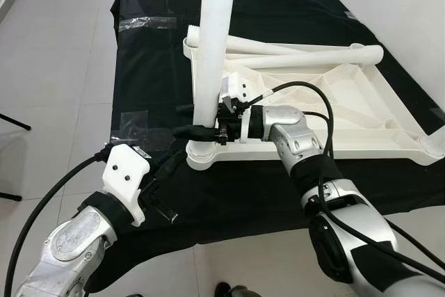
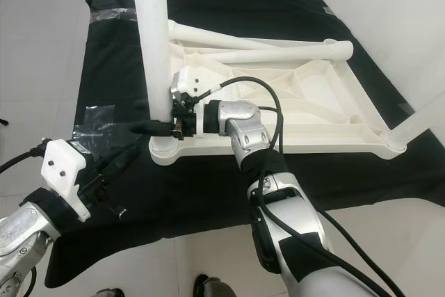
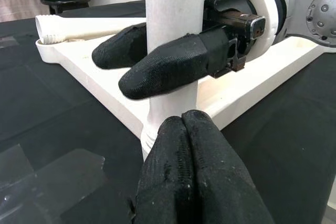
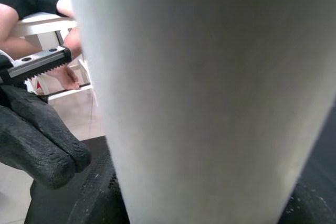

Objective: Building children table

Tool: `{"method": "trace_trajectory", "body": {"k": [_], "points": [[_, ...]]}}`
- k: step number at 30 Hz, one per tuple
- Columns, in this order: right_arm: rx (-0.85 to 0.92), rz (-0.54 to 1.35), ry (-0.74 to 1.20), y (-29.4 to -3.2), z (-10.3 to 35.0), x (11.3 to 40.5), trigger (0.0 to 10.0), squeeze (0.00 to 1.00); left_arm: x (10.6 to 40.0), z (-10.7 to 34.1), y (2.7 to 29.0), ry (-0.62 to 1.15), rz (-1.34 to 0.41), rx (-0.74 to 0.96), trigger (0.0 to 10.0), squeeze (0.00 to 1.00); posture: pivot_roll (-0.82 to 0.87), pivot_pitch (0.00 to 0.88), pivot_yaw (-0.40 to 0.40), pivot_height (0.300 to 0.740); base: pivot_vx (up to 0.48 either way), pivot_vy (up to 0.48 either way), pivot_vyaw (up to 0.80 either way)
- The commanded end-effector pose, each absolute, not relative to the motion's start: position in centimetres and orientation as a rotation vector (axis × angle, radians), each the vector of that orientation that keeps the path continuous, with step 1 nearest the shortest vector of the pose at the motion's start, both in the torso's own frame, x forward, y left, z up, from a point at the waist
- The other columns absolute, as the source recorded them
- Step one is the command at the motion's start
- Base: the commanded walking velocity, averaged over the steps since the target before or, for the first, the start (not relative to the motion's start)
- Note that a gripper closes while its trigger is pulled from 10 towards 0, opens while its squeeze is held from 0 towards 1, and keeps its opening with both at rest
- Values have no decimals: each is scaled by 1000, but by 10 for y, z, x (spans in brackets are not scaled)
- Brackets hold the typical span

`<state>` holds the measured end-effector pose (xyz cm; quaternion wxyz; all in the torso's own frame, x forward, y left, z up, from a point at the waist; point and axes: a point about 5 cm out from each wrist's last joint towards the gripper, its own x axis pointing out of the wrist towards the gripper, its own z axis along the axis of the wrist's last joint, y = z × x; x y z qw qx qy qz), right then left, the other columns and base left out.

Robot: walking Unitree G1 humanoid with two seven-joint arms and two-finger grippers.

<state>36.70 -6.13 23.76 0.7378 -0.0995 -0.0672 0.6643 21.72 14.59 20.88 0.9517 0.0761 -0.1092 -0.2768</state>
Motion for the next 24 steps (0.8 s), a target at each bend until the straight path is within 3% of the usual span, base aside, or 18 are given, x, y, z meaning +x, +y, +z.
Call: {"method": "trace_trajectory", "body": {"k": [1,3,4,5,6,9,11,15,16,17,18,20,21,22,23,24], "points": [[-208,1439,-126,-68,227,367,0,0,214,206,144,-203,-571,160,10000,0,111,215,-159,740,0,0,0],[-164,1157,-90,-84,208,374,0,0,211,206,151,-196,-539,169,10000,0,96,228,-160,740,0,0,0],[-80,880,-4,-89,183,371,0,0,209,205,155,-185,-523,178,10000,0,92,238,-155,740,0,0,0],[-80,880,-4,-89,183,371,0,0,209,205,155,-185,-523,178,10000,0,92,238,-155,740,0,0,0],[-36,675,65,-97,165,365,0,0,207,205,158,-178,-514,184,10000,0,95,245,-150,740,0,0,0],[-49,625,100,-97,150,348,0,0,204,205,161,-171,-501,187,10000,0,92,259,-134,740,0,0,0],[-97,699,69,-83,152,330,0,0,199,203,164,-161,-485,180,10000,0,79,252,-121,740,0,0,0],[-98,735,63,-79,153,330,0,0,198,200,162,-154,-484,174,10000,0,91,252,-124,740,0,0,0],[-120,725,50,-79,156,338,2824,0,198,198,161,-150,-485,173,10000,0,98,251,-129,740,0,0,0],[-120,725,50,-79,156,338,2824,0,198,198,161,-150,-485,173,10000,0,98,251,-129,740,0,0,0],[-110,749,29,-79,162,346,10000,0,198,198,162,-149,-473,172,10000,0,98,251,-136,740,0,0,0],[-110,749,29,-79,162,346,10000,0,198,198,162,-149,-473,172,10000,0,98,251,-136,740,0,0,0],[-96,800,9,-78,169,350,10000,773,197,197,164,-147,-459,172,10000,0,101,252,-137,740,0,0,0],[-69,975,-27,-72,183,348,10000,1000,195,196,167,-141,-443,175,10000,0,105,250,-137,740,0,0,0],[-69,975,-27,-72,183,348,10000,1000,195,196,167,-141,-443,175,10000,0,105,250,-137,740,0,0,0],[-48,1113,-91,-70,200,342,10000,1000,193,194,168,-133,-435,176,10000,0,110,249,-136,740,0,0,0]]}}
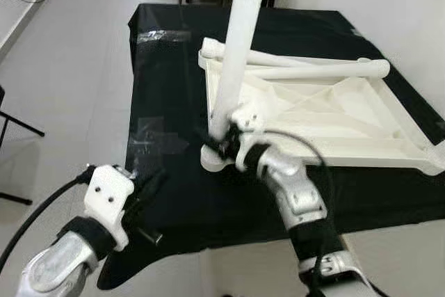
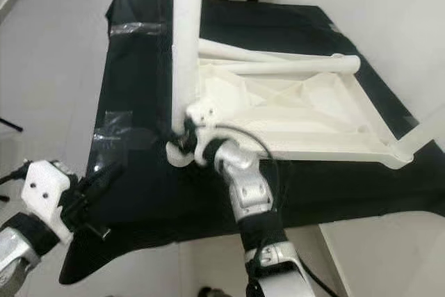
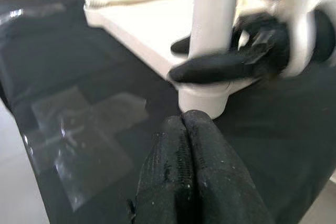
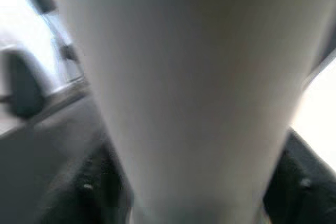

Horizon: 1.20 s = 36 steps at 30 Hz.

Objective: Building children table

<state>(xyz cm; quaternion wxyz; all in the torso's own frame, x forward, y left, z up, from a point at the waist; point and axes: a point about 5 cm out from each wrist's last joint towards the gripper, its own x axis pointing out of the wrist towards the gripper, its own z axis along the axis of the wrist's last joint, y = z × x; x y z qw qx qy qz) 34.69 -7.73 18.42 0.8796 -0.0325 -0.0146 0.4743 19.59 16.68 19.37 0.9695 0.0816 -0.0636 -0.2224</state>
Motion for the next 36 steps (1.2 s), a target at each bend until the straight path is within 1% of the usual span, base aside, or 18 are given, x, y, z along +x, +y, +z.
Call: {"method": "trace_trajectory", "body": {"k": [1,2,3,6,7,8,10,11,15,16,18,19,27,30,31,33,35,36], "points": [[-22,1212,-124,-70,211,339,10000,0,192,193,168,-128,-432,175,10000,0,111,249,-136,740,0,0,0],[-10,1266,-135,-71,219,337,10000,0,191,193,168,-125,-431,174,10000,0,115,247,-135,740,0,0,0],[-10,1266,-135,-71,219,337,10000,0,191,193,168,-125,-431,174,10000,0,115,247,-135,740,0,0,0],[-117,1372,-137,-76,225,339,10000,0,192,195,167,-133,-429,170,10000,0,134,246,-138,740,0,0,0],[-117,1372,-137,-76,225,339,10000,0,192,195,167,-133,-429,170,10000,0,134,246,-138,740,0,0,0],[-150,1426,-126,-77,227,342,10000,0,193,196,167,-135,-428,169,10000,0,144,244,-133,740,0,0,0],[-150,1426,-126,-77,227,342,10000,0,193,196,167,-135,-428,169,10000,0,144,244,-133,740,0,0,0],[-178,1476,-117,-78,229,346,10000,0,192,196,166,-133,-432,171,10000,0,154,246,-130,740,0,0,0],[-193,1508,-108,-78,233,351,10000,0,191,195,166,-131,-436,173,10000,0,159,247,-128,740,0,0,0],[-182,1580,-65,-82,237,358,3529,0,187,196,165,-129,-433,176,10000,0,181,251,-135,740,0,0,0],[-182,1580,-65,-82,237,358,3529,0,187,196,165,-129,-433,176,10000,0,181,251,-135,740,0,0,0],[-170,1589,-51,-83,239,360,0,0,185,196,165,-129,-428,177,10000,0,181,251,-135,740,0,0,0],[-142,1559,-29,-87,235,363,0,0,184,196,165,-126,-428,179,10000,0,179,252,-132,740,0,0,0],[-143,1501,-22,-95,222,363,0,0,185,195,164,-123,-434,180,10000,0,163,250,-136,740,0,0,0],[-147,1474,-19,-99,217,362,0,0,185,195,163,-120,-436,180,10000,0,163,250,-136,740,0,0,0],[-182,1316,-27,-113,199,358,0,0,185,193,162,-112,-443,178,10000,0,140,252,-151,740,0,0,0],[-182,1316,-27,-113,199,358,0,0,185,193,162,-112,-443,178,10000,0,140,252,-151,740,0,0,0],[-171,1177,-44,-115,191,356,0,0,184,192,162,-109,-445,178,10000,0,136,252,-152,740,0,0,0]]}}
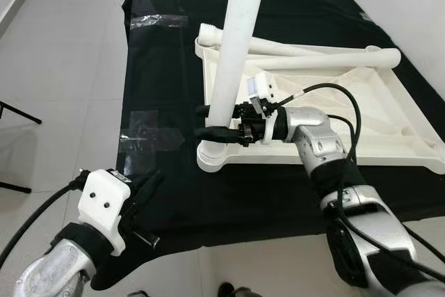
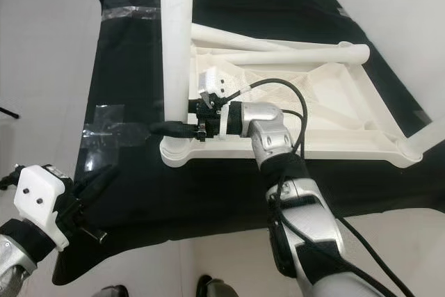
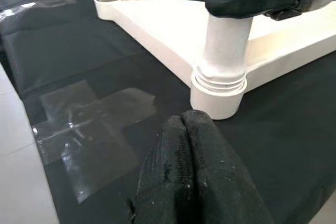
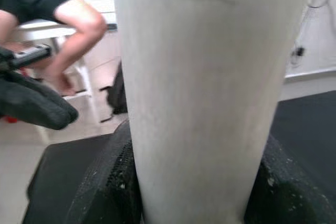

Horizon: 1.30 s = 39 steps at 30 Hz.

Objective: Building children table

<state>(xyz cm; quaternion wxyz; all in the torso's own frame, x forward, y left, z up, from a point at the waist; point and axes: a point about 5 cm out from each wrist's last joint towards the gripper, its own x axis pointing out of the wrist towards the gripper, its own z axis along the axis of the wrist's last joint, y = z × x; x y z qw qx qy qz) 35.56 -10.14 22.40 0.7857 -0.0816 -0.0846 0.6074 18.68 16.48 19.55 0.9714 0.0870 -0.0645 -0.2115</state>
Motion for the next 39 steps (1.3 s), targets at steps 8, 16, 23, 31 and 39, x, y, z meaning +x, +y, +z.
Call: {"method": "trace_trajectory", "body": {"k": [8,16,23,31,39], "points": [[-52,837,-64,-78,170,323,0,0,188,190,156,-104,-500,158,10000,0,99,236,-108,740,0,0,0],[-163,920,-69,-73,168,325,0,0,189,188,151,-103,-514,159,10000,0,109,231,-128,740,0,0,0],[-146,1184,-150,-70,202,321,10000,1000,190,189,155,-110,-495,166,10000,0,114,225,-118,740,0,0,0],[-206,1451,-193,-76,234,339,10000,0,192,190,152,-114,-506,167,10000,0,126,232,-121,740,0,0,0],[-225,1579,-128,-73,244,350,0,0,194,192,154,-116,-499,175,10000,0,142,240,-131,740,0,0,0]]}}
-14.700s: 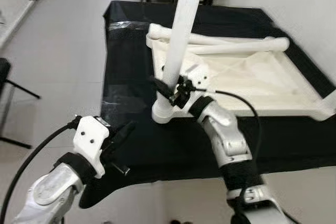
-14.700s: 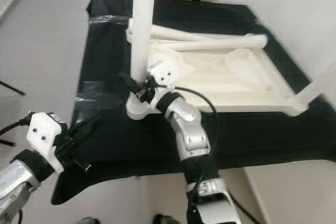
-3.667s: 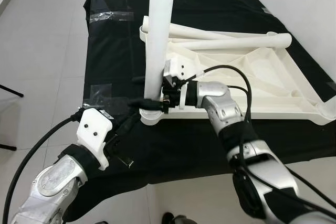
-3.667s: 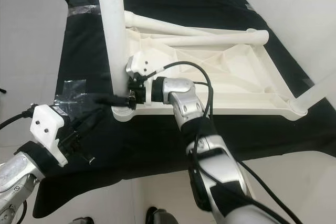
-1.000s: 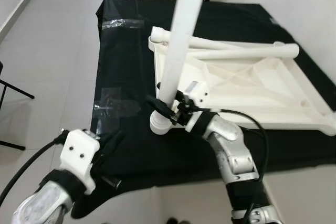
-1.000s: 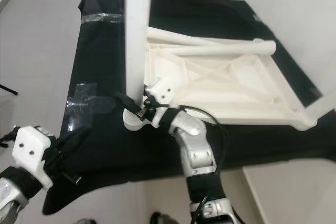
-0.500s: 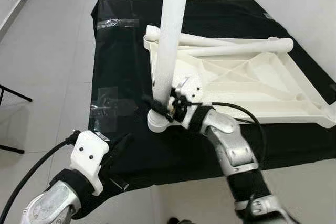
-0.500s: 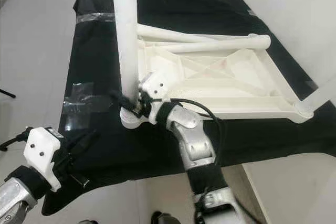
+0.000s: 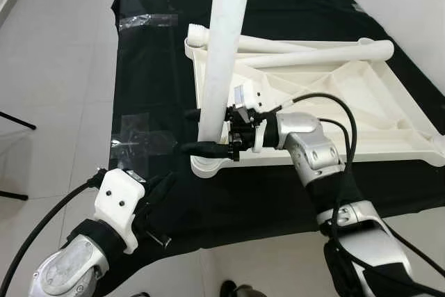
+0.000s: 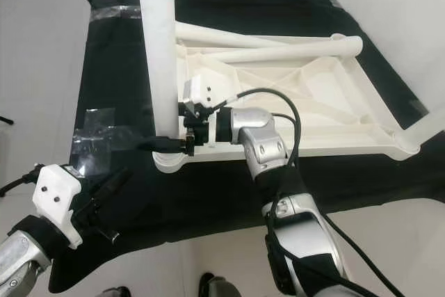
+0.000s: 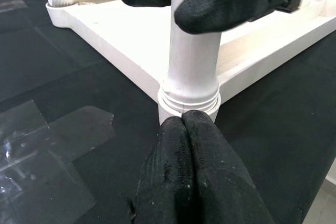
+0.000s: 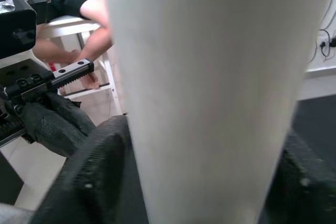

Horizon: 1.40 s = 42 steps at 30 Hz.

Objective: Building children table

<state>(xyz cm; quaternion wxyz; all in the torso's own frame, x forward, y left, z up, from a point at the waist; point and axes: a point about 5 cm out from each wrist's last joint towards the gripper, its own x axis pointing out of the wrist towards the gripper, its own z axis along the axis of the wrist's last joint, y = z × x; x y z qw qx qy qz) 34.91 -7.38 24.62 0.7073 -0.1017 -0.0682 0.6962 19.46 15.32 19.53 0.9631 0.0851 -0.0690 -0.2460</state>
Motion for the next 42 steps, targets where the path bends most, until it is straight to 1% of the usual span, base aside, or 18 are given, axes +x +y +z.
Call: {"method": "trace_trajectory", "body": {"k": [1,9,12,16,18,19,20,22,24,25,26,33,34,35,38,39,40,42], "points": [[-225,1579,-128,-73,244,350,0,0,194,192,154,-116,-499,175,10000,0,142,240,-131,740,0,0,0],[-196,1594,-109,-78,242,353,0,0,194,192,154,-119,-496,176,10000,0,139,243,-133,740,0,0,0],[-213,1488,-94,-106,228,355,0,0,194,192,153,-119,-499,174,10000,0,133,243,-128,740,0,0,0],[-238,1405,-83,-123,223,356,0,0,194,192,153,-119,-502,173,10000,0,118,239,-125,740,0,0,0],[-236,1182,-63,-129,214,360,0,0,195,192,153,-120,-509,171,10000,0,109,237,-126,740,0,0,0],[-224,1059,-47,-127,206,362,0,0,195,191,154,-119,-512,171,10000,0,102,236,-126,740,0,0,0],[-220,788,40,-119,177,356,0,0,195,191,154,-115,-517,165,10000,0,97,236,-118,740,0,0,0],[-220,788,40,-119,177,356,0,0,195,191,154,-115,-517,165,10000,0,97,236,-118,740,0,0,0],[-252,694,115,-93,144,328,0,0,195,191,154,-110,-532,169,10000,0,126,237,-111,740,0,0,0],[-252,694,115,-93,144,328,0,0,195,191,154,-110,-532,169,10000,0,126,237,-111,740,0,0,0],[-274,716,83,-83,147,325,0,0,196,192,152,-113,-538,167,10000,0,114,233,-97,740,0,0,0],[-298,773,31,-83,160,341,0,0,199,195,150,-131,-541,162,10000,0,116,229,-123,740,0,0,0],[-321,781,7,-84,166,347,8196,0,199,195,151,-133,-536,170,10000,0,120,228,-129,740,0,0,0],[-348,796,-22,-84,173,351,10000,0,200,195,152,-136,-532,175,10000,0,121,227,-130,740,0,0,0],[-363,814,-54,-83,180,352,10000,0,201,195,152,-140,-528,177,10000,0,121,227,-130,740,0,0,0],[-349,874,-82,-78,189,350,10000,588,202,197,153,-146,-527,177,10000,0,123,226,-128,740,0,0,0],[-323,996,-129,-72,201,345,10000,1000,202,198,153,-149,-528,176,10000,0,121,225,-127,740,0,0,0],[-323,996,-129,-72,201,345,10000,1000,202,198,153,-149,-528,176,10000,0,121,225,-127,740,0,0,0]]}}
